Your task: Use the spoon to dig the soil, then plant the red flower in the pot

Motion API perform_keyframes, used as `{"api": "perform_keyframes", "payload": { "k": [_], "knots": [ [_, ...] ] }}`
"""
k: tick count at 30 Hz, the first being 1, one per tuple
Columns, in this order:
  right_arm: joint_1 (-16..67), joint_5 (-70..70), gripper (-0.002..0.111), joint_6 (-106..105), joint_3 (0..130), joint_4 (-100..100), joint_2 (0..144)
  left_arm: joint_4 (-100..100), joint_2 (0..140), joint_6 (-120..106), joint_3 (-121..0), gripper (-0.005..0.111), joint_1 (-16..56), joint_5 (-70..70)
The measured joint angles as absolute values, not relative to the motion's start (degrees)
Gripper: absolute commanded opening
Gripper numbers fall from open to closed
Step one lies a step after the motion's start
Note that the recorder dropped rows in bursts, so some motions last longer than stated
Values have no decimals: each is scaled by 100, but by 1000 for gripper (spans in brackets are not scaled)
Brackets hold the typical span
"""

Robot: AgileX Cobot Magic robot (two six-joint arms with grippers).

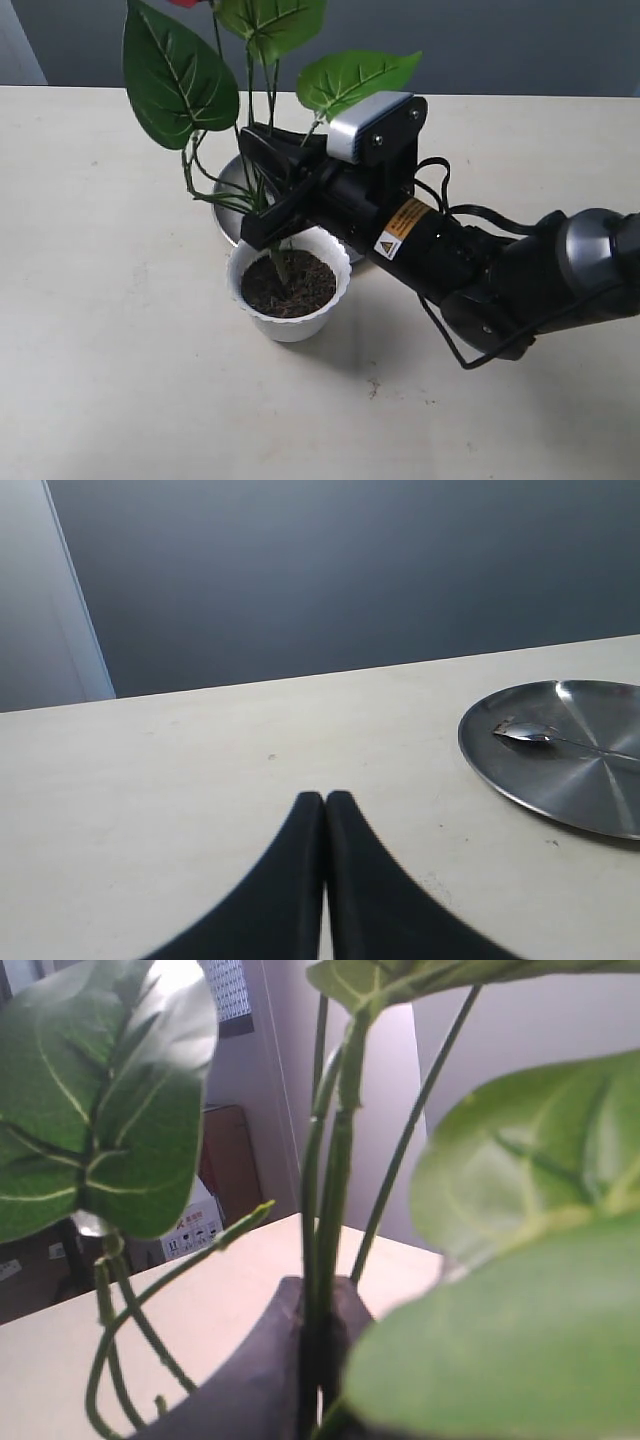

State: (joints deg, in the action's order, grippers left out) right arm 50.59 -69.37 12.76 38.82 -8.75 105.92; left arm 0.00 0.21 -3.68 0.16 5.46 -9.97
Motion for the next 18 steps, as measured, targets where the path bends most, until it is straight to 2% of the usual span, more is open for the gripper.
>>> {"api": "perform_keyframes", "payload": {
  "k": [18],
  "knots": [
    [5150, -6937, -1, 1035, 3909, -332, 11093, 0, 21, -368, 16, 0, 546, -997]
  ]
}}
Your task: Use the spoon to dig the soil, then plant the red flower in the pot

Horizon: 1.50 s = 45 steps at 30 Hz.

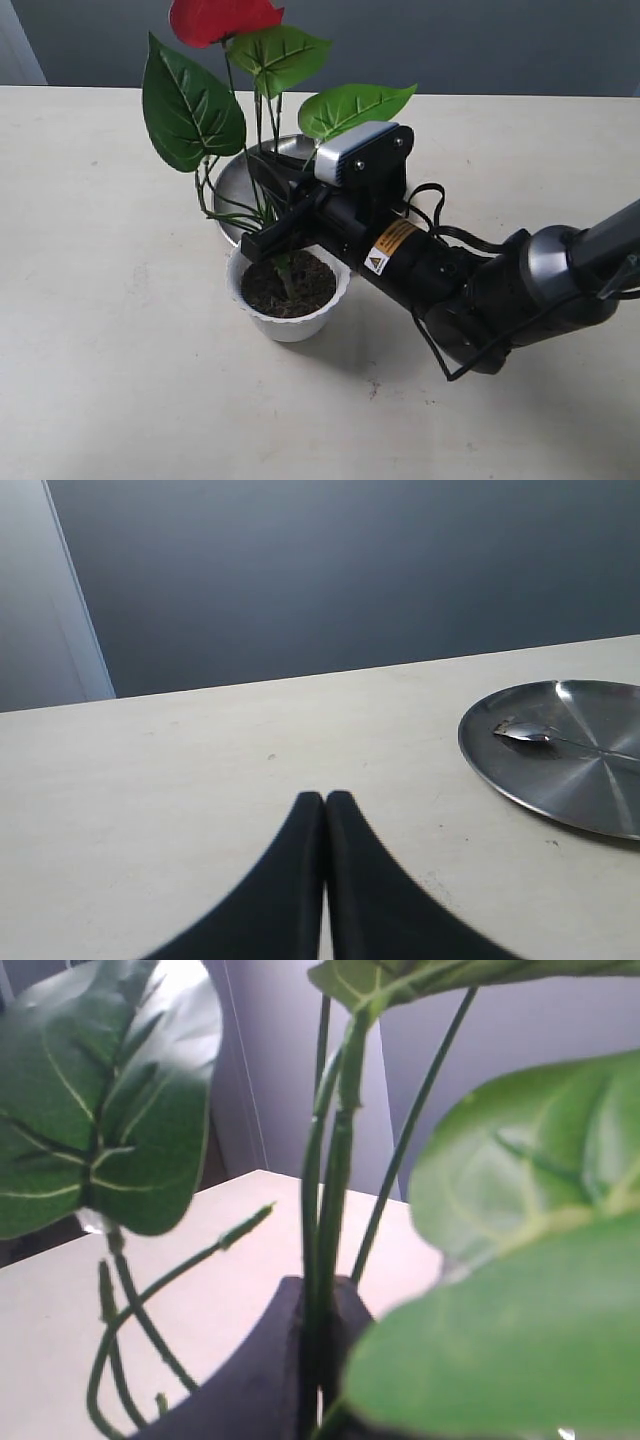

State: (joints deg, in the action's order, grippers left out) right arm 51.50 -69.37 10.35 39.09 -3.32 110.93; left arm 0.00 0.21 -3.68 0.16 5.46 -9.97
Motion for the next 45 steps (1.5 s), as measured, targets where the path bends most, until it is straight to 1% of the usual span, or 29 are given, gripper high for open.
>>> {"api": "perform_keyframes", "payload": {
  "k": [13, 27, 45],
  "knots": [
    [5150, -7031, -1, 957, 4144, -234, 11520, 0, 21, -368, 16, 0, 546, -997],
    [5150, -7366, -1, 980, 3742, -402, 11520, 0, 21, -368, 16, 0, 546, -997],
    [5150, -7411, -1, 1172, 3468, -679, 11499, 0, 21, -368, 16, 0, 546, -997]
  ]
}}
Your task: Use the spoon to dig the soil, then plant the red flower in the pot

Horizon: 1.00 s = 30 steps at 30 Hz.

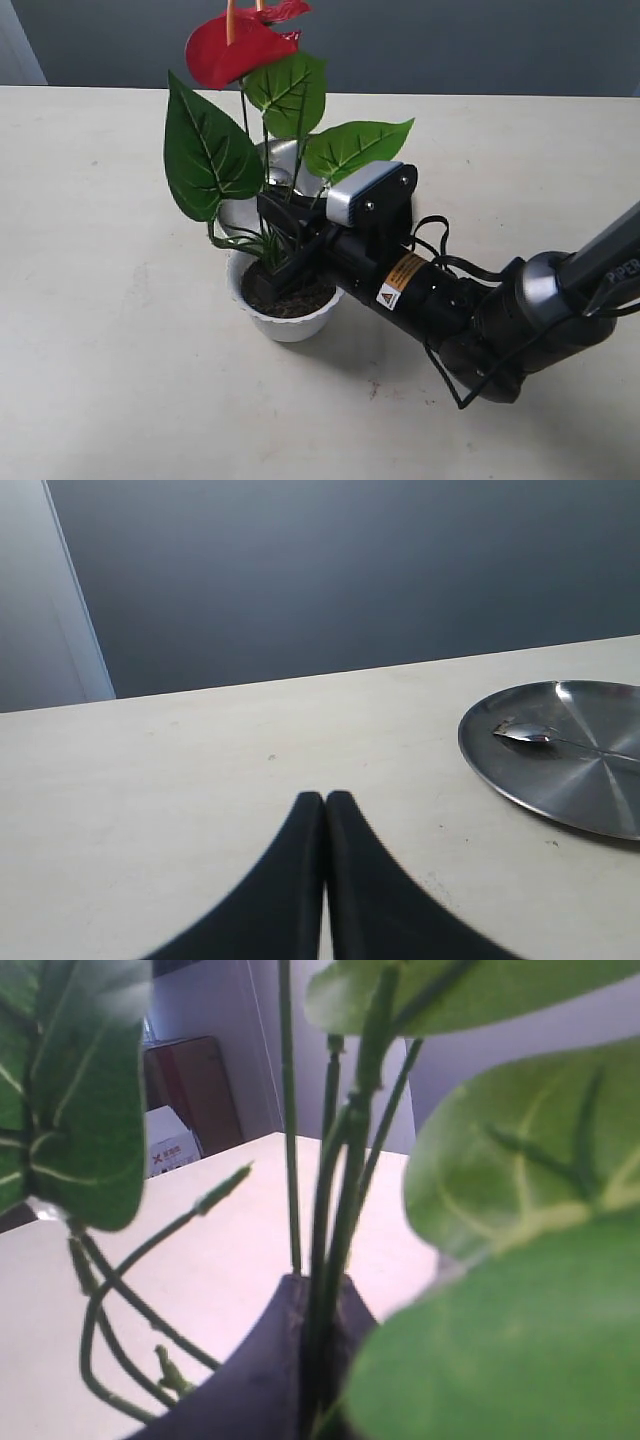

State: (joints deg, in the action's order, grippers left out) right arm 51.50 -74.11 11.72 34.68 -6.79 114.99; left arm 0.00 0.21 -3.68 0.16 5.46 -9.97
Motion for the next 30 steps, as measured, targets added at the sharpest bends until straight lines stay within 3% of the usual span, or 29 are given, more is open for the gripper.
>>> {"api": "perform_keyframes", "payload": {
  "k": [30],
  "knots": [
    [5150, -7421, -1, 1370, 3140, -703, 11344, 0, 21, -368, 16, 0, 546, -997]
  ]
}}
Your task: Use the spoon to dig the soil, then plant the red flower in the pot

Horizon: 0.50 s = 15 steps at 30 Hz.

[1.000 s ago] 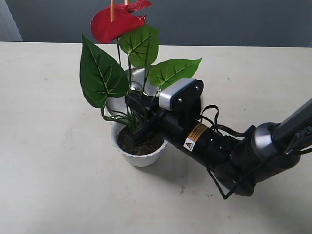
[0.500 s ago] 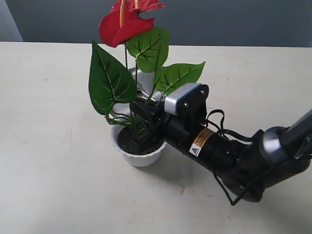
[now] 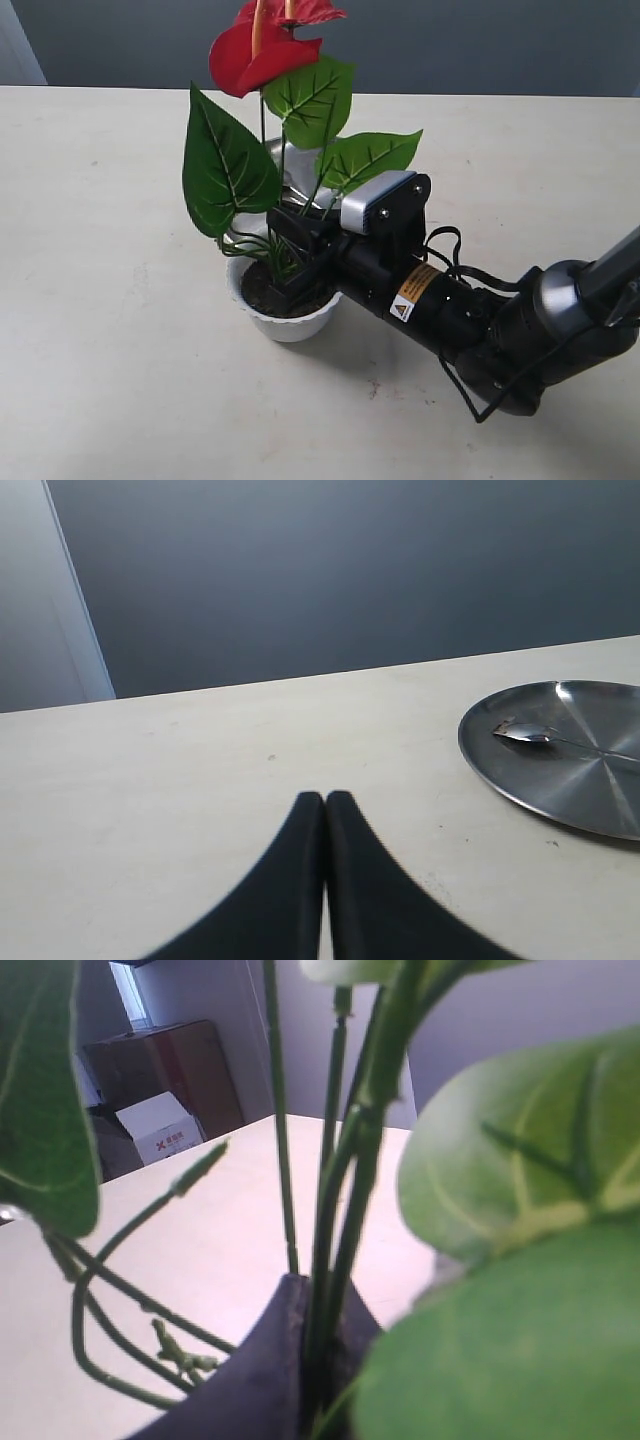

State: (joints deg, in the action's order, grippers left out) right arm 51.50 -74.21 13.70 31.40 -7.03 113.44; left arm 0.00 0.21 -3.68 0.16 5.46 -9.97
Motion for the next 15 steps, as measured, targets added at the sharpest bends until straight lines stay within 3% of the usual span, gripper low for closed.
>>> {"api": "perform_keyframes", "payload": {
  "k": [15],
  "knots": [
    [5150, -7421, -1, 1603, 3140, -739, 11344, 0, 21, -368, 16, 0, 546, -997]
  ]
}}
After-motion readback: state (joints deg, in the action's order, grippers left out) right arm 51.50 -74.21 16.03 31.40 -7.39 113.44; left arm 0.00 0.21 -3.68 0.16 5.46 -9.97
